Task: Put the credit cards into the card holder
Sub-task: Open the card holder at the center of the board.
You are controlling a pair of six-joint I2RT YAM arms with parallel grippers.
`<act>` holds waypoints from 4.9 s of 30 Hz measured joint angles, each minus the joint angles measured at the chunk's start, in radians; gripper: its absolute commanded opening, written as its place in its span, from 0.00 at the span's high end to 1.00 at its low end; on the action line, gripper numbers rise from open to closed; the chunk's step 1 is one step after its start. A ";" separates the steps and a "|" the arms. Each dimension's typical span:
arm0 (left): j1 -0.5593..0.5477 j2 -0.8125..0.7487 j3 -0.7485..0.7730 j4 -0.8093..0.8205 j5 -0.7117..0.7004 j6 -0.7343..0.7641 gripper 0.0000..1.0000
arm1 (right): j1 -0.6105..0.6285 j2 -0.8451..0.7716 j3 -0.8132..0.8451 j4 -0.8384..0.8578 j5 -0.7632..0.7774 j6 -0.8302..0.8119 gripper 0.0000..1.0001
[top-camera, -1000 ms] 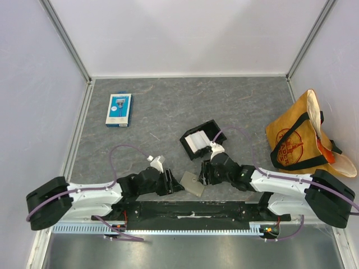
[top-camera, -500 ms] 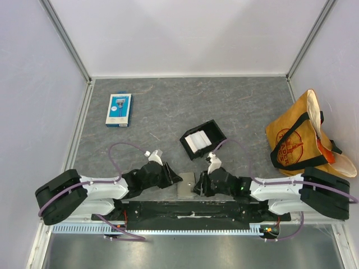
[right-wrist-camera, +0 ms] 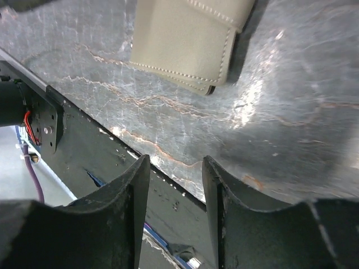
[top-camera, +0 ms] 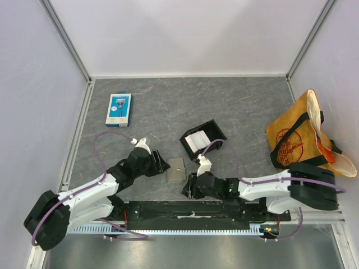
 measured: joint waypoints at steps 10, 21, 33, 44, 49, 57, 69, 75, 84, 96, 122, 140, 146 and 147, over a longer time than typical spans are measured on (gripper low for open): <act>0.004 -0.106 -0.083 -0.020 0.112 0.035 0.27 | -0.188 -0.227 -0.029 -0.096 0.040 -0.119 0.47; 0.009 0.106 -0.034 0.151 0.182 0.043 0.32 | -0.241 0.037 0.013 0.058 -0.082 -0.164 0.49; 0.053 0.265 0.000 0.293 0.250 0.088 0.35 | -0.246 0.172 0.031 0.237 -0.135 -0.138 0.74; 0.079 0.306 -0.003 0.398 0.285 0.095 0.20 | -0.245 0.228 -0.045 0.413 -0.170 -0.047 1.00; 0.097 0.336 -0.003 0.441 0.317 0.104 0.27 | -0.229 0.275 -0.050 0.497 -0.183 -0.050 1.00; 0.119 0.414 -0.045 0.579 0.367 0.133 0.62 | -0.212 0.282 -0.060 0.523 -0.191 -0.052 1.00; 0.127 0.390 -0.113 0.654 0.460 0.147 0.53 | -0.200 0.270 -0.065 0.506 -0.236 -0.058 0.98; 0.127 0.346 -0.138 0.615 0.467 0.173 0.79 | -0.193 0.258 -0.069 0.489 -0.255 -0.058 0.96; 0.129 0.356 -0.101 0.545 0.527 0.208 0.98 | -0.192 0.199 -0.075 0.416 -0.278 -0.100 0.76; 0.082 0.405 -0.049 0.409 0.666 0.250 0.98 | -0.225 -0.201 -0.059 0.010 -0.134 -0.319 0.63; 0.074 0.414 -0.023 0.359 0.649 0.264 0.98 | -0.192 0.034 0.037 0.041 -0.406 -0.408 0.56; 0.076 0.386 -0.038 0.352 0.616 0.216 0.98 | -0.091 0.149 0.215 -0.140 -0.323 -0.539 0.96; 0.076 0.371 -0.055 0.362 0.595 0.174 0.98 | -0.057 0.172 0.240 -0.138 -0.292 -0.549 1.00; 0.075 0.368 -0.057 0.362 0.591 0.168 0.98 | -0.048 0.175 0.242 -0.134 -0.284 -0.552 1.00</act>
